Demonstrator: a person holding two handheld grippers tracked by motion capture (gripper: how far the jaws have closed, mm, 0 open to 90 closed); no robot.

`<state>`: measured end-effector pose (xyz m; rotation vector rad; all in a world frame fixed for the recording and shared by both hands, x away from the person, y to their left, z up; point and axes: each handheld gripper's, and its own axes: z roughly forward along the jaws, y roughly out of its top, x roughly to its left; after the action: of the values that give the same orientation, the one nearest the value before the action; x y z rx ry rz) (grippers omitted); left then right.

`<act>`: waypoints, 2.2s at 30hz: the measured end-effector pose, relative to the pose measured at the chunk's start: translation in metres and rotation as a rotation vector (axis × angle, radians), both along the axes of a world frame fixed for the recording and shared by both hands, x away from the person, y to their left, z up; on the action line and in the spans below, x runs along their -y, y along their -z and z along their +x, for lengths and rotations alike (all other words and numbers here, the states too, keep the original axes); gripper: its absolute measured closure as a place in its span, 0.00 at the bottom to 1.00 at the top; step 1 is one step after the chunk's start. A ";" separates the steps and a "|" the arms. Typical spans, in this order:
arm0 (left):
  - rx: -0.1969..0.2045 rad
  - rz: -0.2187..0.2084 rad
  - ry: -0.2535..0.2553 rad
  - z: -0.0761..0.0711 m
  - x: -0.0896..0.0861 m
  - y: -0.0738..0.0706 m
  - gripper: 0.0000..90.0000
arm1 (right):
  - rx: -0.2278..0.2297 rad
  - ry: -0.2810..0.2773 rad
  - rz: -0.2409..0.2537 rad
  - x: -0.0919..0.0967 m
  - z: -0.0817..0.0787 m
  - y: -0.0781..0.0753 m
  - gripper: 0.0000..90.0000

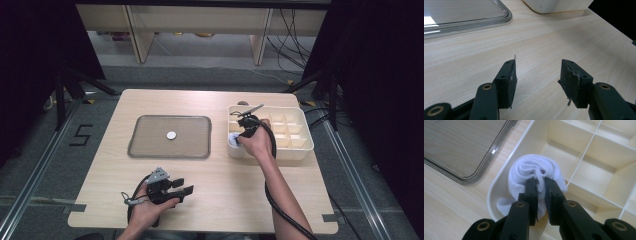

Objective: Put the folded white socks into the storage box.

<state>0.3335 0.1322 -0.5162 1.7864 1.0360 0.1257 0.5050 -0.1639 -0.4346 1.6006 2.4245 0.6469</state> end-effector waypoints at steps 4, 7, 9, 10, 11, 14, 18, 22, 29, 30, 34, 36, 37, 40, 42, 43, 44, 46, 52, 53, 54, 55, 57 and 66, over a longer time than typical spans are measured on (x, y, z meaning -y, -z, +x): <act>0.003 0.003 0.000 0.000 -0.001 0.000 0.52 | -0.042 0.018 -0.006 0.000 0.000 0.004 0.92; 0.000 0.001 0.000 0.000 0.000 0.000 0.52 | -0.055 0.002 -0.036 0.000 0.002 0.006 0.92; 0.002 0.000 -0.008 -0.001 0.000 0.000 0.51 | -0.067 0.005 -0.031 0.000 0.002 0.007 0.92; 0.002 0.000 -0.008 -0.001 0.000 0.000 0.52 | -0.071 0.007 -0.030 0.000 0.002 0.008 0.92; 0.005 0.000 -0.001 0.000 -0.001 0.000 0.52 | -0.067 -0.007 -0.028 0.002 0.003 0.009 0.92; 0.004 0.001 -0.001 0.000 -0.001 0.000 0.52 | -0.066 -0.012 -0.024 0.002 0.004 0.010 0.92; 0.001 0.001 -0.001 -0.001 0.000 -0.001 0.52 | -0.067 0.008 -0.012 0.004 0.002 0.009 0.90; 0.005 0.009 -0.008 0.000 -0.001 -0.001 0.52 | -0.050 0.039 0.021 0.007 -0.001 0.007 0.85; 0.007 0.003 -0.008 0.000 -0.001 0.000 0.51 | 0.018 0.047 0.041 0.010 -0.011 0.002 0.69; 0.006 0.004 -0.007 0.000 -0.001 0.000 0.51 | 0.056 0.020 0.056 0.011 -0.011 0.003 0.67; 0.010 0.005 -0.011 -0.001 -0.001 0.000 0.51 | 0.080 0.018 0.061 0.012 -0.014 0.000 0.62; 0.010 0.004 -0.012 -0.001 0.000 0.000 0.51 | 0.082 0.025 0.062 0.012 -0.015 -0.001 0.61; 0.011 0.004 -0.012 -0.001 0.000 0.000 0.51 | 0.095 0.016 0.060 0.013 -0.015 -0.001 0.60; 0.011 -0.001 -0.018 -0.001 0.000 0.000 0.51 | 0.121 -0.014 0.059 0.017 -0.016 -0.002 0.58; 0.013 0.001 -0.016 -0.001 -0.001 0.000 0.50 | 0.121 -0.005 0.076 0.017 -0.018 -0.003 0.57; 0.006 -0.003 -0.023 -0.001 -0.001 0.000 0.50 | 0.115 0.008 0.094 0.016 -0.021 -0.004 0.55; 0.006 -0.003 -0.024 -0.001 0.000 0.000 0.50 | 0.125 -0.007 0.098 0.018 -0.021 -0.004 0.55; 0.014 0.004 -0.020 -0.001 -0.001 0.000 0.50 | 0.135 -0.024 0.098 0.020 -0.022 -0.003 0.54; 0.013 0.003 -0.018 -0.001 0.000 0.001 0.50 | 0.195 -0.021 0.124 0.024 -0.034 -0.008 0.53; 0.016 0.004 -0.014 -0.001 -0.001 0.001 0.50 | 0.184 -0.011 0.122 0.024 -0.037 -0.010 0.53; 0.016 0.004 -0.014 -0.001 -0.001 0.001 0.50 | 0.184 -0.011 0.122 0.024 -0.037 -0.010 0.53; 0.017 0.008 -0.018 -0.001 -0.001 0.001 0.49 | 0.194 -0.022 0.126 0.025 -0.041 -0.009 0.53; 0.009 0.000 -0.027 -0.001 0.000 0.001 0.49 | 0.206 -0.031 0.133 0.025 -0.046 -0.008 0.52; 0.019 0.007 -0.030 -0.001 -0.001 0.001 0.49 | 0.261 -0.018 0.143 0.028 -0.069 -0.011 0.53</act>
<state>0.3323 0.1332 -0.5173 1.7736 1.0502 0.1643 0.4361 -0.1917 -0.4240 1.4401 2.2483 0.9854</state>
